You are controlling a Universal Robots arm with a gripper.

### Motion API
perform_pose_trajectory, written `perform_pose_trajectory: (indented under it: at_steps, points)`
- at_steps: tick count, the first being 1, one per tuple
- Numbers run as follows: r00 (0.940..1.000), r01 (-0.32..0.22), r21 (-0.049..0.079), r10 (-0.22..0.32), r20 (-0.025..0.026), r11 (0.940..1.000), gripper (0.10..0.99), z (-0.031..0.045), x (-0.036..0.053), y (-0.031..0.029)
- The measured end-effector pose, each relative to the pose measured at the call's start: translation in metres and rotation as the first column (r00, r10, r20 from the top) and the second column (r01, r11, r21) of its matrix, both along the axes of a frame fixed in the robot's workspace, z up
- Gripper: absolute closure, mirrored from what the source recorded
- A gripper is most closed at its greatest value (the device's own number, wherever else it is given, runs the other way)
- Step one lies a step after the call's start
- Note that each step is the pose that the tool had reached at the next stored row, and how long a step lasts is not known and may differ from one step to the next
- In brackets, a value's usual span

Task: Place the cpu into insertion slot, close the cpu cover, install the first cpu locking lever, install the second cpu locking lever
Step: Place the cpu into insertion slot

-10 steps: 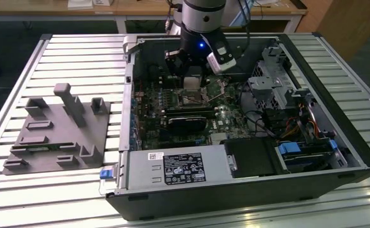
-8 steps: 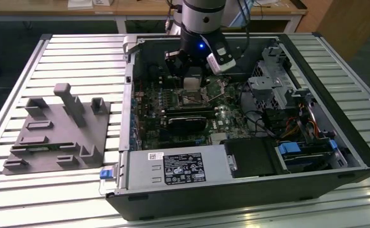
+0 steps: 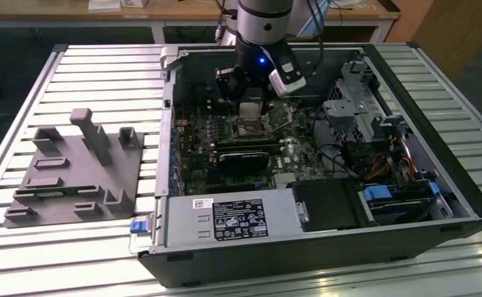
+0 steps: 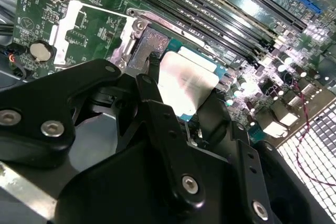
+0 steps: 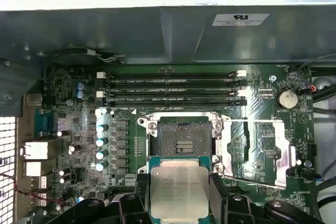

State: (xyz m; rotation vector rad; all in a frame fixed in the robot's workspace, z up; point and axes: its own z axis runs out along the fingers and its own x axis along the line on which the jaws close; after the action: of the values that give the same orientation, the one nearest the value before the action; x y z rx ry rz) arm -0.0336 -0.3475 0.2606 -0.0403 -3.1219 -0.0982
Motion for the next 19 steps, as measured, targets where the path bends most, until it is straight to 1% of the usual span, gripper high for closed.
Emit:
perform_pose_trajectory:
  at_steps: [2, 7, 11, 14, 16, 19]
  points:
    - [1.0000, 0.000, -0.007, 0.000, 0.0000, 1.0000, 0.549, -0.0019, 0.0013, 0.0017]
    - [1.0000, 0.000, -0.032, 0.000, -0.0014, 0.9995, 0.549, -0.0068, 0.0062, 0.0072]
    - [1.0000, 0.000, -0.054, 0.000, -0.0043, 0.9986, 0.549, -0.0101, 0.0098, 0.0111]
    - [1.0000, 0.000, -0.071, 0.000, -0.0075, 0.9975, 0.549, -0.0126, 0.0118, 0.0137]
    - [1.0000, -0.001, -0.076, 0.000, -0.0093, 0.9971, 0.549, -0.0153, 0.0126, 0.0151]
    - [0.9999, -0.001, -0.078, 0.000, -0.0113, 0.9969, 0.549, -0.0205, 0.0132, 0.0171]
